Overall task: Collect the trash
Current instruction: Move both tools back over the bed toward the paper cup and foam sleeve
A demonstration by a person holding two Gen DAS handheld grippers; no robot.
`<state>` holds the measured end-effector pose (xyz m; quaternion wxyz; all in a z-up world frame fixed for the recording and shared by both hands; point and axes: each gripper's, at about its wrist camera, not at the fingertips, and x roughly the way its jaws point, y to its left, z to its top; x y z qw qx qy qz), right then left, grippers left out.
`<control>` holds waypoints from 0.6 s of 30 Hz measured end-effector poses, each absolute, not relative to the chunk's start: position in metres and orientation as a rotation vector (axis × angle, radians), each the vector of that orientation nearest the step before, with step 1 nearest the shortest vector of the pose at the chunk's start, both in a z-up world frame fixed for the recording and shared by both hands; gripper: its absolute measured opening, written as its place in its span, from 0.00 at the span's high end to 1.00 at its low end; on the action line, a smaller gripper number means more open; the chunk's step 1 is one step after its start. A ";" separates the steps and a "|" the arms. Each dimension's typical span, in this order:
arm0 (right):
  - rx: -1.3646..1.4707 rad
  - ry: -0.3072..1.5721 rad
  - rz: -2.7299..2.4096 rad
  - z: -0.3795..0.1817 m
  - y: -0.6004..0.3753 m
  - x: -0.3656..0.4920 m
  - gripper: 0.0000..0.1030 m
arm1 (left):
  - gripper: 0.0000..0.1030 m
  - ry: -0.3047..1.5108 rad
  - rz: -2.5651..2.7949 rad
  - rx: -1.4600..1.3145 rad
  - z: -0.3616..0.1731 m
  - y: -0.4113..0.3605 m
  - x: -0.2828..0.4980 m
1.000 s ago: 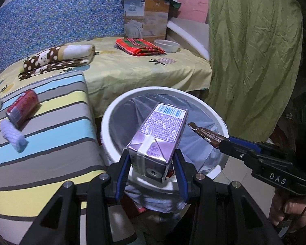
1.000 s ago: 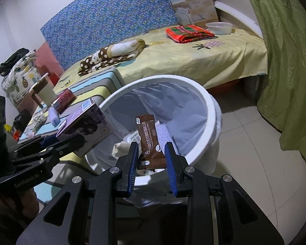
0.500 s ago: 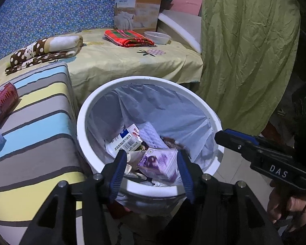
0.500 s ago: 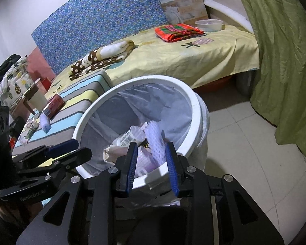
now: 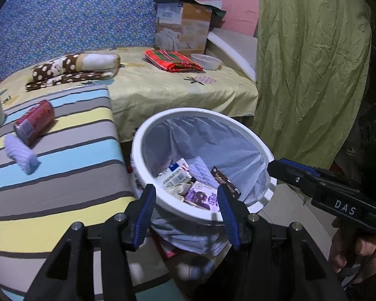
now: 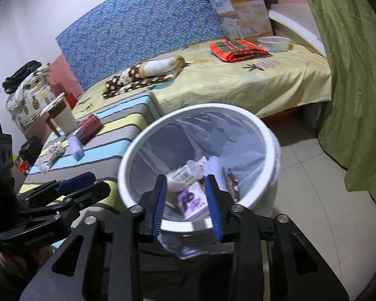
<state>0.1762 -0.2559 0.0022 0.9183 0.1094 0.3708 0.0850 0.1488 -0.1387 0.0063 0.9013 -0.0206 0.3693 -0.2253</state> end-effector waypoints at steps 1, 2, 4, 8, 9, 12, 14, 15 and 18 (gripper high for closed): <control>0.223 0.761 0.183 0.003 -0.253 0.175 0.58 | 0.49 0.758 -0.459 -0.046 0.008 -0.135 0.146; 0.220 0.758 0.194 0.004 -0.250 0.175 0.56 | 0.49 0.754 -0.451 -0.050 0.009 -0.131 0.144; 0.211 0.753 0.208 0.006 -0.243 0.173 0.54 | 0.49 0.747 -0.436 -0.055 0.010 -0.124 0.140; 0.202 0.739 0.238 0.009 -0.231 0.170 0.53 | 0.49 0.734 -0.404 -0.066 0.013 -0.107 0.130; 0.202 0.737 0.245 0.010 -0.229 0.170 0.53 | 0.49 0.732 -0.395 -0.069 0.013 -0.102 0.128; 0.202 0.733 0.274 0.011 -0.220 0.169 0.53 | 0.49 0.725 -0.369 -0.080 0.014 -0.089 0.122; 0.197 0.734 0.289 0.011 -0.214 0.169 0.53 | 0.49 0.721 -0.350 -0.086 0.015 -0.081 0.118; 0.193 0.735 0.296 0.011 -0.211 0.169 0.53 | 0.49 0.719 -0.343 -0.089 0.015 -0.077 0.116; 0.184 0.747 0.325 0.012 -0.201 0.168 0.53 | 0.49 0.716 -0.314 -0.100 0.016 -0.065 0.111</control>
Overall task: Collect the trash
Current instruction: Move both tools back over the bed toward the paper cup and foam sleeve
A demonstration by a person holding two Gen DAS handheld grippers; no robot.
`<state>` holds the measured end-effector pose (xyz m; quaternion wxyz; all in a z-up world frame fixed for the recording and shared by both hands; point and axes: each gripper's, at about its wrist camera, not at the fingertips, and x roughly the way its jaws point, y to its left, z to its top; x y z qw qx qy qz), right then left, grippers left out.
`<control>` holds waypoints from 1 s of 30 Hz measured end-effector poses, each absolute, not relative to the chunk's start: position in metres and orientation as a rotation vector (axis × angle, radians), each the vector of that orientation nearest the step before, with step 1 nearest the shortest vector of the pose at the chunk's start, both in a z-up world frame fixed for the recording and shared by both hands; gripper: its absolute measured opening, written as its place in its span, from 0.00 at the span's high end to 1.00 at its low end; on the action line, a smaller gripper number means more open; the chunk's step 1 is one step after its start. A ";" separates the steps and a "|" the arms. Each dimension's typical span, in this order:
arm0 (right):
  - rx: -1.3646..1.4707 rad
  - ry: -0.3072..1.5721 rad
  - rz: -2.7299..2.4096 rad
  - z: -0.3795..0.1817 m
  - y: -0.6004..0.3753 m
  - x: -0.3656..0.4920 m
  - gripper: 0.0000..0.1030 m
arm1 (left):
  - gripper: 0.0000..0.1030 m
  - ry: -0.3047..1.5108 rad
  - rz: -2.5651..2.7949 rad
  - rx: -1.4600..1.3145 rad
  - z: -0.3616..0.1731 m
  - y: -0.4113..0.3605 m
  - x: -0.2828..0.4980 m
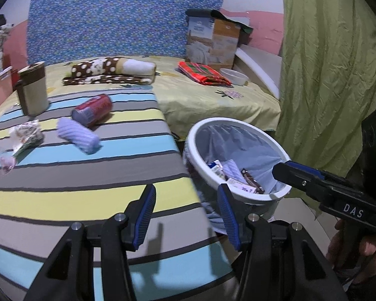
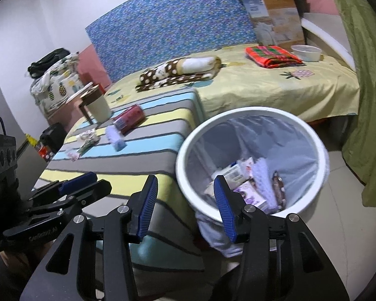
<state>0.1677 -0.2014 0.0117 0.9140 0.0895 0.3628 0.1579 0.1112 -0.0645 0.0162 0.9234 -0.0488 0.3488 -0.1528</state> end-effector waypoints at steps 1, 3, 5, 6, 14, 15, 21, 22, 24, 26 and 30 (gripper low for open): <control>0.178 0.750 0.336 0.012 -0.197 0.167 0.53 | 0.49 0.715 -0.305 -0.104 0.016 -0.061 0.109; 0.157 0.751 0.352 0.013 -0.190 0.165 0.53 | 0.49 0.713 -0.288 -0.108 0.017 -0.053 0.105; 0.139 0.750 0.368 0.015 -0.183 0.165 0.53 | 0.49 0.711 -0.271 -0.111 0.017 -0.047 0.102; 0.134 0.749 0.377 0.016 -0.180 0.165 0.53 | 0.49 0.710 -0.263 -0.113 0.017 -0.042 0.099; 0.091 0.726 0.439 0.027 -0.157 0.164 0.53 | 0.49 0.696 -0.177 -0.129 0.022 -0.012 0.086; 0.086 0.723 0.446 0.028 -0.153 0.164 0.53 | 0.49 0.694 -0.166 -0.133 0.022 -0.009 0.084; 0.052 0.723 0.491 0.031 -0.133 0.169 0.53 | 0.49 0.686 -0.111 -0.150 0.024 0.015 0.081; 0.047 0.723 0.501 0.032 -0.129 0.170 0.53 | 0.49 0.685 -0.104 -0.152 0.025 0.017 0.081; 0.036 0.722 0.516 0.032 -0.120 0.173 0.53 | 0.49 0.682 -0.089 -0.154 0.025 0.024 0.082; 0.019 0.724 0.529 0.033 -0.111 0.176 0.53 | 0.49 0.681 -0.078 -0.159 0.023 0.032 0.083; -0.001 0.735 0.549 0.031 -0.097 0.181 0.53 | 0.49 0.683 -0.055 -0.168 0.020 0.047 0.087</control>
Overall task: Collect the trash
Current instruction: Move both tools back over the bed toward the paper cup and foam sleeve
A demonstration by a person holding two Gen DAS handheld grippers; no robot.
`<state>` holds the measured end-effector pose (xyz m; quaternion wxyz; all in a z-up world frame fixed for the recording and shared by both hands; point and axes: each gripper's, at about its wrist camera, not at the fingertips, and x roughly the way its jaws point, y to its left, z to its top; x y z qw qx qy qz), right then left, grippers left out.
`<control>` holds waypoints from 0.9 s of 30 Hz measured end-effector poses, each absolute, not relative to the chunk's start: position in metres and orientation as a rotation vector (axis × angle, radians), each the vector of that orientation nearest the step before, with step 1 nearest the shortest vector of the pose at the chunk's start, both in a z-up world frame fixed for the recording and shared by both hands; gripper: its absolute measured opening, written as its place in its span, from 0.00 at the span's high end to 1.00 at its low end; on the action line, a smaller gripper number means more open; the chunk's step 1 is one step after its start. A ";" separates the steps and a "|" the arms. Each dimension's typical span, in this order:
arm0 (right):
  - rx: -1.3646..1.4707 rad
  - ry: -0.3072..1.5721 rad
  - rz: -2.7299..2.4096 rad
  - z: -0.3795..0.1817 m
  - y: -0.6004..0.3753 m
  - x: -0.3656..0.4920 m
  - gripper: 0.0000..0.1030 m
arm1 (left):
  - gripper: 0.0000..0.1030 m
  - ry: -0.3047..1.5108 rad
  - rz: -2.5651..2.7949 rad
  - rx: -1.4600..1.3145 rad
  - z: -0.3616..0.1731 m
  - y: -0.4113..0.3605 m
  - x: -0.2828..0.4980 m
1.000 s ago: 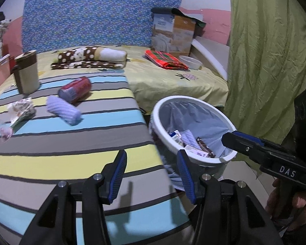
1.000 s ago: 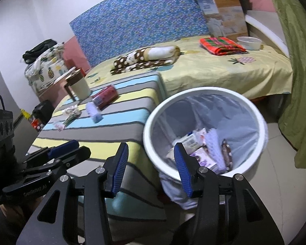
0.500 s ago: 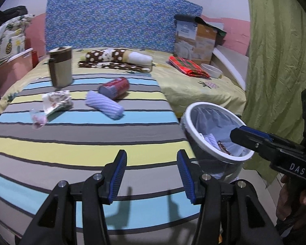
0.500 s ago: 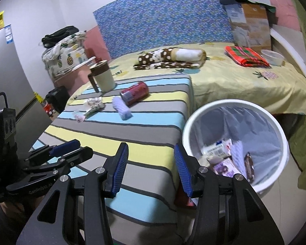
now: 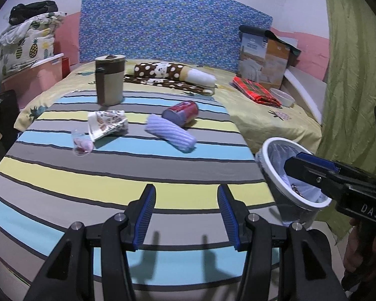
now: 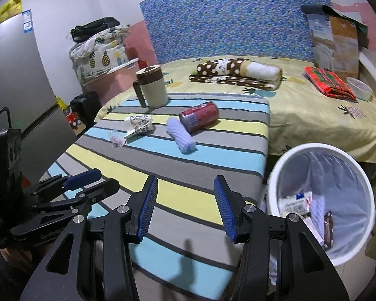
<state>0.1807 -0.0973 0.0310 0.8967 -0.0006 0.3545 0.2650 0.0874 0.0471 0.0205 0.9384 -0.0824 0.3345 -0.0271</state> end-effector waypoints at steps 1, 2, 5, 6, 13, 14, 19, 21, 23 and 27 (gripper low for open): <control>-0.007 0.738 0.553 0.030 -0.094 0.183 0.53 | 0.49 0.683 -0.050 -0.171 0.020 0.051 0.088; -0.009 0.740 0.555 0.030 -0.091 0.184 0.53 | 0.49 0.684 -0.045 -0.172 0.019 0.054 0.089; -0.019 0.750 0.562 0.028 -0.084 0.189 0.53 | 0.49 0.685 -0.029 -0.175 0.017 0.066 0.094; -0.021 0.753 0.564 0.028 -0.082 0.190 0.53 | 0.49 0.686 -0.025 -0.175 0.017 0.069 0.096; -0.047 0.782 0.597 0.023 -0.064 0.204 0.53 | 0.49 0.690 0.014 -0.175 0.013 0.093 0.108; -0.053 0.784 0.600 0.022 -0.061 0.207 0.53 | 0.49 0.690 0.020 -0.173 0.013 0.096 0.110; -0.070 0.808 0.606 0.016 -0.052 0.223 0.53 | 0.48 0.697 0.052 -0.164 0.008 0.112 0.126; -0.068 0.820 0.608 0.012 -0.050 0.230 0.53 | 0.48 0.701 0.063 -0.168 0.005 0.119 0.133; -0.072 0.827 0.606 0.009 -0.049 0.237 0.52 | 0.48 0.701 0.072 -0.172 0.003 0.126 0.140; -0.073 0.843 0.601 0.002 -0.046 0.250 0.52 | 0.48 0.701 0.087 -0.157 0.000 0.134 0.156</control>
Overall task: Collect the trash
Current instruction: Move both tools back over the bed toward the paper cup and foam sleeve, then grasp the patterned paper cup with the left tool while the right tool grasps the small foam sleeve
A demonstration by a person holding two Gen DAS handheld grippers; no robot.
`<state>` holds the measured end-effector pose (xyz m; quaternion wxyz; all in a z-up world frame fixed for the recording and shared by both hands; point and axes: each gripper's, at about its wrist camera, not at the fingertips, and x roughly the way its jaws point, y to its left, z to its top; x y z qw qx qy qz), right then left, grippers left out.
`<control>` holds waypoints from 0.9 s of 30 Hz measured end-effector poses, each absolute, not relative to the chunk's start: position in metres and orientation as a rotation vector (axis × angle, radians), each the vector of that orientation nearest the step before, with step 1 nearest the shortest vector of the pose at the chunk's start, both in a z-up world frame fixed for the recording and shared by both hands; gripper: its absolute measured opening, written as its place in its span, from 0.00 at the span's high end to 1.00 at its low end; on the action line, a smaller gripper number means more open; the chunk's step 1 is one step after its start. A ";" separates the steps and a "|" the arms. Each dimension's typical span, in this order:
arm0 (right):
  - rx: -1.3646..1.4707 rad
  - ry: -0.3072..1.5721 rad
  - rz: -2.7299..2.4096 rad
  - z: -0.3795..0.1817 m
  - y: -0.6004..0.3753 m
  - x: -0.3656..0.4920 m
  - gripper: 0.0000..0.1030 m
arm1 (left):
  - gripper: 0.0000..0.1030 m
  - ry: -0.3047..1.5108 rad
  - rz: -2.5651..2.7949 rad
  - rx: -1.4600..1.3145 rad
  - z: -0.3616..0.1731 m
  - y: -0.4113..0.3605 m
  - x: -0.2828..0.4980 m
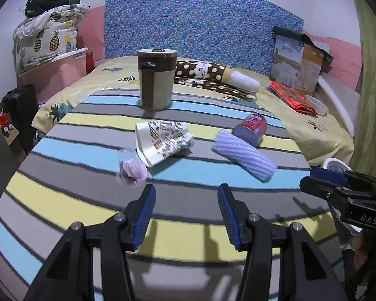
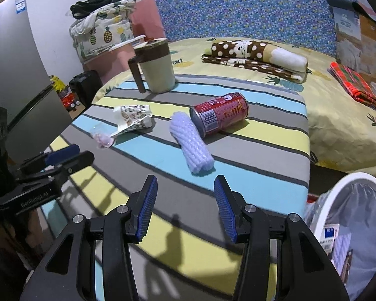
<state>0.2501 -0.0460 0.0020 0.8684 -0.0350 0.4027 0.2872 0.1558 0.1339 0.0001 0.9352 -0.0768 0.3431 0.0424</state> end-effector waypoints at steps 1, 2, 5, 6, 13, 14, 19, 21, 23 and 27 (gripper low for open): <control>-0.075 0.846 0.597 0.000 -0.045 0.254 0.52 | 0.48 0.702 0.087 -0.149 0.000 0.135 0.161; -0.078 0.848 0.596 -0.001 -0.044 0.257 0.52 | 0.48 0.702 0.088 -0.143 -0.001 0.136 0.166; -0.089 0.851 0.592 -0.004 -0.041 0.266 0.52 | 0.48 0.706 0.076 -0.131 -0.004 0.139 0.180; -0.094 0.854 0.590 -0.006 -0.041 0.270 0.52 | 0.48 0.708 0.074 -0.126 -0.005 0.140 0.185; -0.117 0.882 0.580 -0.019 -0.034 0.292 0.52 | 0.48 0.760 0.064 -0.067 -0.021 0.144 0.224; -0.120 0.888 0.580 -0.021 -0.033 0.293 0.52 | 0.48 0.771 0.068 -0.064 -0.024 0.145 0.228; -0.128 0.911 0.586 -0.029 -0.029 0.298 0.52 | 0.48 0.816 0.083 -0.030 -0.033 0.145 0.245; -0.125 0.920 0.587 -0.032 -0.028 0.298 0.52 | 0.48 0.836 0.086 -0.022 -0.036 0.144 0.250; -0.119 0.923 0.598 -0.031 -0.027 0.299 0.52 | 0.54 0.852 0.095 -0.021 -0.038 0.145 0.254; -0.106 0.911 0.613 -0.027 -0.029 0.295 0.72 | 0.67 0.849 0.098 -0.009 -0.037 0.143 0.256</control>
